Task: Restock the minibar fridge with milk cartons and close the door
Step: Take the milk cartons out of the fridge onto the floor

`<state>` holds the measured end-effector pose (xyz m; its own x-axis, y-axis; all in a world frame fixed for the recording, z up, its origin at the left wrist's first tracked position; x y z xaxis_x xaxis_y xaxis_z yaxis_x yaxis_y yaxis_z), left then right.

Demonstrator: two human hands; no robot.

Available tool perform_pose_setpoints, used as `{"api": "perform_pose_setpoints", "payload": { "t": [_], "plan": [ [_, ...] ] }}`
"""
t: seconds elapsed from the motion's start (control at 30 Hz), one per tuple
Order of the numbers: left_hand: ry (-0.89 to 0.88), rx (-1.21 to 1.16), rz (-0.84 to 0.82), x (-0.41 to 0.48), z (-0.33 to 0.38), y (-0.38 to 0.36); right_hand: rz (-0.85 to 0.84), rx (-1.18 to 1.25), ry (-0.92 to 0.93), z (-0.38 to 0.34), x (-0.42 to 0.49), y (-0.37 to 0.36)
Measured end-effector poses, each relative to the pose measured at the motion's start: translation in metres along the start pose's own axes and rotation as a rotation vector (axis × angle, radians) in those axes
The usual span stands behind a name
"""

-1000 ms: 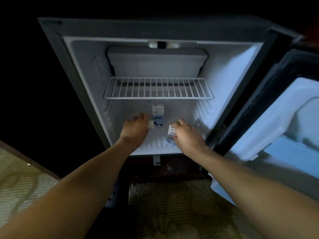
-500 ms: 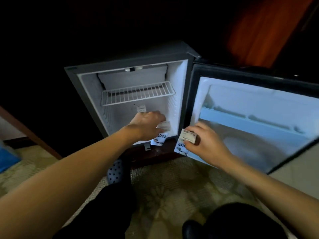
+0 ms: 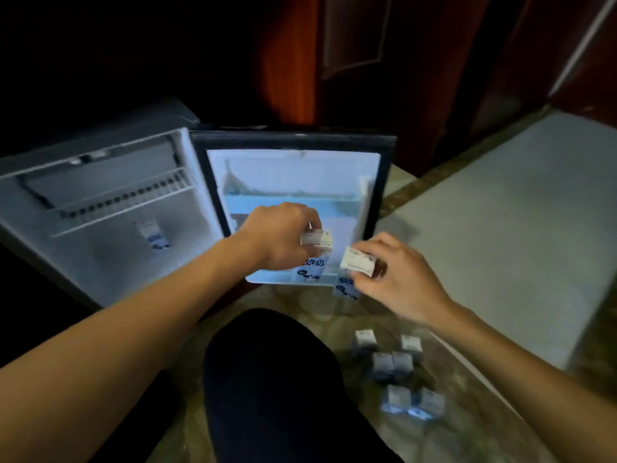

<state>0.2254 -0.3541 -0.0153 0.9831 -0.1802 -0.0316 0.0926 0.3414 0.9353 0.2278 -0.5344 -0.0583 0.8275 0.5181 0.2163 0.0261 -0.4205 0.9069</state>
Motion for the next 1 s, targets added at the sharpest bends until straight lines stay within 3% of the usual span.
{"api": "perform_pose_setpoints", "payload": {
  "t": [0.17,0.43,0.63,1.0],
  "plan": [
    [-0.072,-0.008,-0.129,0.017,0.073,-0.061,0.014,-0.023,-0.160,0.066,-0.061,0.018],
    [-0.135,-0.025,-0.383,0.033,0.149,-0.187,-0.128,-0.097,-0.312,0.151,-0.142,-0.018],
    [-0.085,-0.048,-0.468,0.042,0.118,-0.239,-0.177,-0.074,-0.398,0.203,-0.171,-0.060],
    [0.103,-0.127,-0.531,0.018,0.051,-0.317,-0.325,-0.088,-0.391,0.243,-0.169,-0.132]
  ]
}}
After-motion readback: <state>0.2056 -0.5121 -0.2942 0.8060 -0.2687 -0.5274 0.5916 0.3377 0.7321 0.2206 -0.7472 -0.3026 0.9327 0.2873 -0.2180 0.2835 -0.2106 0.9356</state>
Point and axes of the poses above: each hand's wrist, its own x-axis towards the middle knuckle, its own y-axis out of the back of the hand, z = x × y, the point moved 8 cm from there along x, towards the middle knuckle, and after that the axes turned 14 degrees about -x, right-handed, at the moved point
